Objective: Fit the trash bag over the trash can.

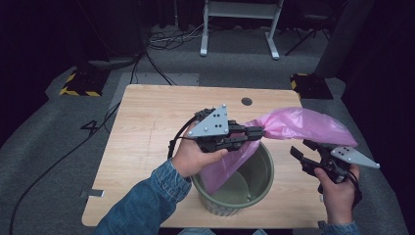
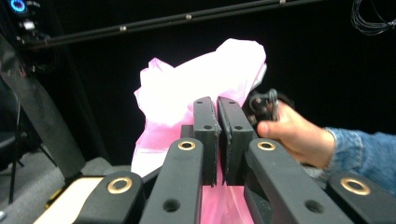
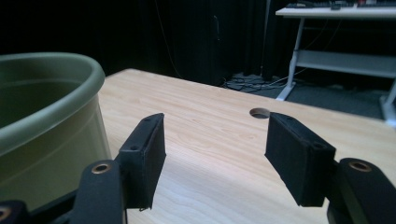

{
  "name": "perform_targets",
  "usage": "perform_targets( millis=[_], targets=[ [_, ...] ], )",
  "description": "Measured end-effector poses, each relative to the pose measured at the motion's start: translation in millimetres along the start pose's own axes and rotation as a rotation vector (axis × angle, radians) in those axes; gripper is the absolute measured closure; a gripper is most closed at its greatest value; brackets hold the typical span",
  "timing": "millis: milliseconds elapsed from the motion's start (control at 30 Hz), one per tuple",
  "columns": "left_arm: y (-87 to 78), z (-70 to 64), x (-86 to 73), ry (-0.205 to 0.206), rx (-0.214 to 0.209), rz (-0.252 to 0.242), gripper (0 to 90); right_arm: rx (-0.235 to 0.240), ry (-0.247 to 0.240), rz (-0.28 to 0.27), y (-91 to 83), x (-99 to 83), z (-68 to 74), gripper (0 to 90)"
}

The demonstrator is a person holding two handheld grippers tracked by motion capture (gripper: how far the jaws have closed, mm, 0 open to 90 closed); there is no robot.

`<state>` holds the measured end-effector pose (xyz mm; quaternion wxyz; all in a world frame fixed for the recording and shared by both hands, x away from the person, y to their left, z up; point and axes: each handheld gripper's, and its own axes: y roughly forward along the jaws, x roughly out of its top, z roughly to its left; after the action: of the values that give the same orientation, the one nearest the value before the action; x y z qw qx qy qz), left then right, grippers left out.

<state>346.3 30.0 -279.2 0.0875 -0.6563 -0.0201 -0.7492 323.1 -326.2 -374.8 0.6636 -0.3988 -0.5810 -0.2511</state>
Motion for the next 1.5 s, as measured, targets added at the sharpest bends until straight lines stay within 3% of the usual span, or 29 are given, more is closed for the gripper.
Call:
perform_targets(
  millis=[167, 333, 367, 400, 433, 467, 600, 700, 767, 867, 1000, 1133, 1167, 1200, 1233, 1267, 1300, 1367, 1500],
  targets=[
    [-5.5, -7.9, -7.0, 0.006, -0.009, 0.06, 82.8, 0.0, -0.025, -0.021, 1.6, 18.1, 6.3, 37.9],
    [-18.8, -19.4, -12.3, -0.011, -0.032, 0.112, 76.3, -0.009, -0.055, -0.082, 2.9, 35.5, 8.7, 37.8],
    [-20.7, -21.6, -14.0, -0.023, -0.037, 0.122, 69.4, -0.002, -0.044, -0.078, 3.3, 38.1, 10.7, 37.7],
    [-23.3, -24.3, -18.0, -0.046, -0.051, 0.142, 53.2, 0.011, -0.064, -0.092, 6.3, 43.6, 13.2, 37.6],
    [-24.6, -25.2, -19.5, -0.055, -0.047, 0.15, 43.1, 0.016, -0.069, -0.095, 7.6, 46.2, 15.5, 37.5],
    [-24.6, -25.2, -19.5, -0.055, -0.047, 0.15, 37.2, 0.016, -0.069, -0.095, 7.6, 46.2, 15.5, 37.5],
    [-32.1, -23.7, -21.7, -0.074, -0.013, 0.138, 32.0, 0.048, -0.087, -0.099, 14.0, 57.7, 27.2, 37.4],
    [-36.8, -20.7, -20.2, -0.074, 0.038, 0.134, 31.8, 0.066, -0.099, -0.105, 16.5, 62.7, 33.2, 37.2],
    [-37.9, -18.5, -19.3, -0.074, 0.067, 0.131, 30.7, 0.106, -0.124, -0.106, 20.8, 71.8, 44.3, 36.8],
    [-36.6, -13.5, -18.6, -0.09, 0.091, 0.129, 30.6, 0.122, -0.142, -0.107, 24.0, 78.3, 51.6, 36.7],
    [-32.6, -5.3, -16.8, -0.106, 0.099, 0.122, 30.2, 0.155, -0.165, -0.111, 31.1, 89.2, 66.5, 36.5],
    [-26.9, -7.8, -14.1, -0.101, 0.074, 0.113, 28.9, 0.186, -0.186, -0.104, 38.8, 95.1, 79.7, 36.1],
    [-24.6, -9.4, -13.2, -0.084, 0.087, 0.124, 28.4, 0.196, -0.193, -0.096, 42.4, 96.4, 85.6, 35.7],
    [-24.3, -9.9, -12.7, -0.077, 0.11, 0.13, 28.6, 0.202, -0.197, -0.094, 43.9, 96.9, 88.2, 35.7],
    [-25.8, -10.0, -12.2, -0.063, 0.131, 0.135, 34.7, 0.209, -0.204, -0.093, 45.2, 97.2, 90.5, 35.7],
    [-28.0, -9.4, -12.1, -0.046, 0.146, 0.132, 53.5, 0.214, -0.207, -0.092, 45.9, 97.4, 92.5, 35.5],
    [-28.0, -9.4, -12.1, -0.046, 0.146, 0.132, 65.1, 0.214, -0.207, -0.092, 45.9, 97.4, 92.5, 35.5],
    [-35.4, -7.6, -13.4, -0.055, 0.174, 0.101, 78.2, 0.218, -0.21, -0.091, 44.9, 97.5, 94.6, 35.4],
    [-42.6, -6.1, -16.7, -0.066, 0.207, 0.11, 89.8, 0.216, -0.207, -0.091, 41.7, 97.7, 92.7, 35.4]
  ],
)
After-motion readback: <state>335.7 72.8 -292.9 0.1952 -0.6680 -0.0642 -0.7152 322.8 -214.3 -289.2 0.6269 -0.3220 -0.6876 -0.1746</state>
